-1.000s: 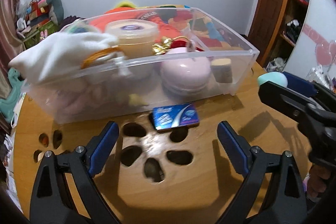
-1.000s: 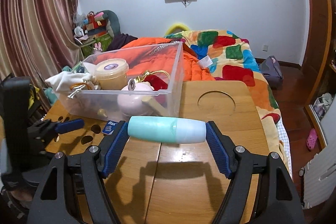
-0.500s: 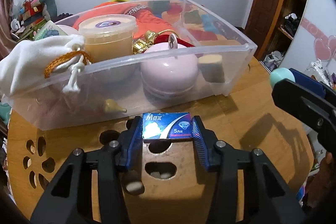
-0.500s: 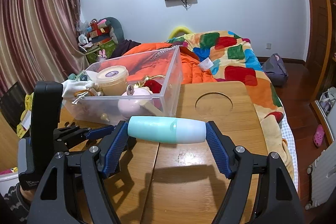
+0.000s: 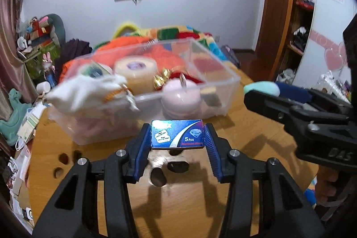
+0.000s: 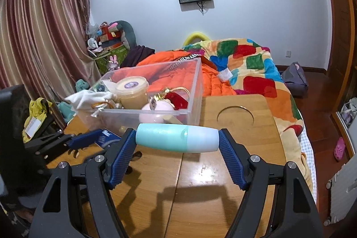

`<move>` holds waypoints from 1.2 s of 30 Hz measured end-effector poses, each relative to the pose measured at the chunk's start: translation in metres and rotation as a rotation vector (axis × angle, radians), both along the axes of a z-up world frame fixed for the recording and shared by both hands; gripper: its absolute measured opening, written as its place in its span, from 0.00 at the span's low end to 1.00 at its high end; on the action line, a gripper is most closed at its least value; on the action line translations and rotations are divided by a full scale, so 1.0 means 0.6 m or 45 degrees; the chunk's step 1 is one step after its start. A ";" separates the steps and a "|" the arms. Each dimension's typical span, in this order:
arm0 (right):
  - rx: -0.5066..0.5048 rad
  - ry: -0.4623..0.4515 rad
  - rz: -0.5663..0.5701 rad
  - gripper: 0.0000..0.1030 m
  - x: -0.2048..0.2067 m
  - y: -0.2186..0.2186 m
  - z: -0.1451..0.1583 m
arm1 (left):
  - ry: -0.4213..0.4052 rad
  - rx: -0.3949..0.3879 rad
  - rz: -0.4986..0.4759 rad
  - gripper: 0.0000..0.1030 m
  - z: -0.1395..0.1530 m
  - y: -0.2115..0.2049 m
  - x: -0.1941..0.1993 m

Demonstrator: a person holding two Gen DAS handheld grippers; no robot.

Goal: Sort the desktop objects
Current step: 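Lower the Max pack into the box with left tool while right tool drops the mint tube in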

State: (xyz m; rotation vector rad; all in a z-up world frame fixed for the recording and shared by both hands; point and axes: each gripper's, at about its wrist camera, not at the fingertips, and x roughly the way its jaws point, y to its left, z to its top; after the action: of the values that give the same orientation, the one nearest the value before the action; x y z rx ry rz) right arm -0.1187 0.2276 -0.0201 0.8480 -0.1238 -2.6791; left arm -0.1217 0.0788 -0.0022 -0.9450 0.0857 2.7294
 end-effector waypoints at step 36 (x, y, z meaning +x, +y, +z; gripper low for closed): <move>0.182 0.007 0.093 0.69 -0.127 -0.095 0.005 | 0.050 0.108 0.024 0.46 0.042 -0.096 -0.115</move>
State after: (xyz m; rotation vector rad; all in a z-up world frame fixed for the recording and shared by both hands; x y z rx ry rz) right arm -0.1951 0.1708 -0.0168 0.8692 0.0990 -2.6461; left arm -0.1904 0.0214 0.0232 -0.8740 -0.0315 2.7453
